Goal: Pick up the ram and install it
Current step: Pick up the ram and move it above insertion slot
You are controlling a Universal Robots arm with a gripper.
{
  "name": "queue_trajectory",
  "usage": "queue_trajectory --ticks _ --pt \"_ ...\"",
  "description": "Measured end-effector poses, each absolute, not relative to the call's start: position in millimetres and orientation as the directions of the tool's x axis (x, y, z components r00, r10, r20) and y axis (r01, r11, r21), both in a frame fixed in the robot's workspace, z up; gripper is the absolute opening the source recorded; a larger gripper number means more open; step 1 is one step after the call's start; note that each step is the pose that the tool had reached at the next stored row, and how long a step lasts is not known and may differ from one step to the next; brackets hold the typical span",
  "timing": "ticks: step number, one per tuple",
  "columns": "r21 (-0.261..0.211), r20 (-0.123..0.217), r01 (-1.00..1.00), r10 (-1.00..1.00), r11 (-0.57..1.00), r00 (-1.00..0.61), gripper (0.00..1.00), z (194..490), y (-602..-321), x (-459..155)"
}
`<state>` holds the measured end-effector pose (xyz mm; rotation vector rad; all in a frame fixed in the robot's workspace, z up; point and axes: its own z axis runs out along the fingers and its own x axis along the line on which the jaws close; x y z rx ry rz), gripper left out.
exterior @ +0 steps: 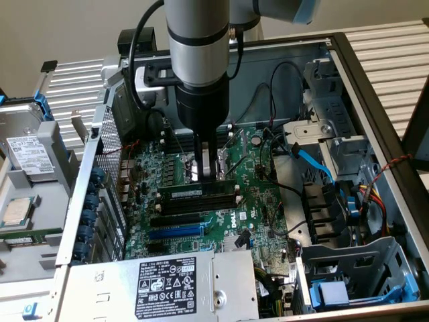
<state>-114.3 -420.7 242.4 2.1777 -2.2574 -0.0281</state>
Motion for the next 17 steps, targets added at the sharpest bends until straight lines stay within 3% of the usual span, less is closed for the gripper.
queue_trajectory --ticks 17 --pt "0.011 -0.009 -0.999 -0.999 0.038 -0.038 0.12 238.0 -420.7 -115.7"
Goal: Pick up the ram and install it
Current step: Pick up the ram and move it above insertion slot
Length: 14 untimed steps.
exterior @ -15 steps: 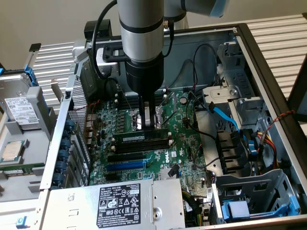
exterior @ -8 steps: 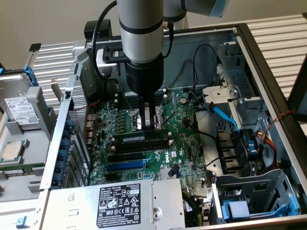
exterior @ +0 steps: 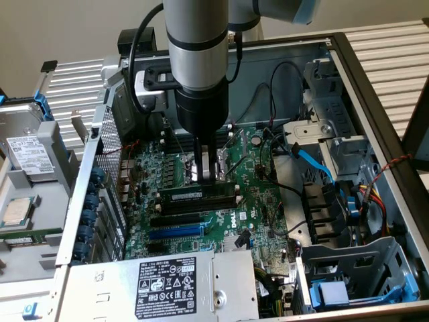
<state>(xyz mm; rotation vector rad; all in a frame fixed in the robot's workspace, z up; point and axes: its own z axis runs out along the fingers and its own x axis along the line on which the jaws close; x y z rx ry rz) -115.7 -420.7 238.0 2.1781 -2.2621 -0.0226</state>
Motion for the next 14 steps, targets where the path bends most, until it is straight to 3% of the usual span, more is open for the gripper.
queue_trajectory --ticks 14 --pt "0.010 -0.009 -0.999 -0.999 0.044 -0.044 0.12 236.2 -420.7 -115.9"
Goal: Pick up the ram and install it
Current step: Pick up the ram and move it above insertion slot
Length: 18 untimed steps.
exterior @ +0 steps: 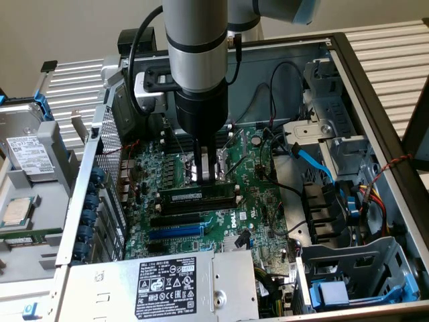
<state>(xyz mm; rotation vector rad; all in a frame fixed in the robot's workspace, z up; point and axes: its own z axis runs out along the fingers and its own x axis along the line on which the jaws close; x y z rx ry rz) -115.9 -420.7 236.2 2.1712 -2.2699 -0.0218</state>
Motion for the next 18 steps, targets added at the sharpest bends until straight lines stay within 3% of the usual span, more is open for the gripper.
queue_trajectory --ticks 18 --pt "0.008 -0.009 -0.999 -0.999 0.044 -0.045 0.12 234.3 -419.8 -116.2"
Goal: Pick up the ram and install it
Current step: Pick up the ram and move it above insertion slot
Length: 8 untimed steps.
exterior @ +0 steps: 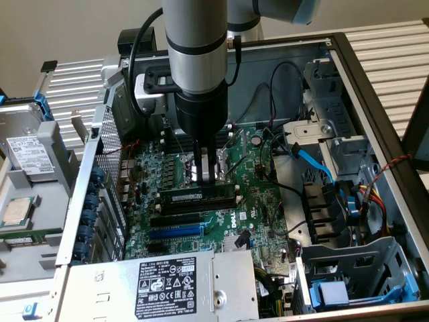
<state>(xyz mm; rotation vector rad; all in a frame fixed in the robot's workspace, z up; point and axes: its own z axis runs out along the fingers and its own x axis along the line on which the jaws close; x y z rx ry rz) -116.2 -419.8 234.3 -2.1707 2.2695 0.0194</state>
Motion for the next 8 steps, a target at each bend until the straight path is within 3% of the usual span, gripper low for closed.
queue_trajectory --ticks 8 --pt "0.008 -0.009 -0.999 -0.999 0.044 -0.045 0.12 233.8 -420.3 -116.3"
